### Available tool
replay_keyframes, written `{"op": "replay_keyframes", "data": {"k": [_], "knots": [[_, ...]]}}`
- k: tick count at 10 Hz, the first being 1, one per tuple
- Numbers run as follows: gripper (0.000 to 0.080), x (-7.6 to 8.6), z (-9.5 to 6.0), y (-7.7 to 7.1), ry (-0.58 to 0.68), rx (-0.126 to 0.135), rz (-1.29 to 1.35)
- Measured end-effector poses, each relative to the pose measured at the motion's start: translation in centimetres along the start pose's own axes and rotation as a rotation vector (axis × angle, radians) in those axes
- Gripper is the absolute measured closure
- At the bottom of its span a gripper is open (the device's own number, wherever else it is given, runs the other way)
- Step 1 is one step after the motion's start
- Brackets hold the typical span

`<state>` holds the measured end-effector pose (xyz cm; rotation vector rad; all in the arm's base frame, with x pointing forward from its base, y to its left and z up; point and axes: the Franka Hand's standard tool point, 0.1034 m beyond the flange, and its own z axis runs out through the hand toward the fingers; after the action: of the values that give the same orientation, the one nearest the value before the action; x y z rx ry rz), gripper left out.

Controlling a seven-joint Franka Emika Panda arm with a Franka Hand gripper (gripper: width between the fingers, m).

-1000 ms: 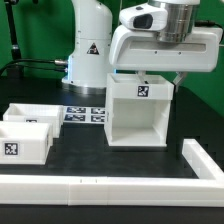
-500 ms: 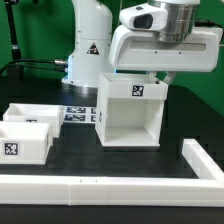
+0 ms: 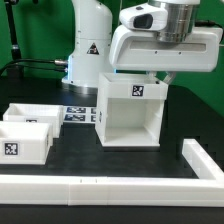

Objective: Assemble drawer

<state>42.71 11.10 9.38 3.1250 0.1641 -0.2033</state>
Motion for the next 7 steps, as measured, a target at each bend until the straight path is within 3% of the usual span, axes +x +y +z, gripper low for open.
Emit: {"op": "replay_keyframes", "data": {"k": [3, 7], "knots": [[0.0762, 1.5, -0.3, 0.9, 0.027, 0.006, -0.064], [0.0762, 7.9, -1.4, 2.2, 0.074, 0.018, -0.069]]}}
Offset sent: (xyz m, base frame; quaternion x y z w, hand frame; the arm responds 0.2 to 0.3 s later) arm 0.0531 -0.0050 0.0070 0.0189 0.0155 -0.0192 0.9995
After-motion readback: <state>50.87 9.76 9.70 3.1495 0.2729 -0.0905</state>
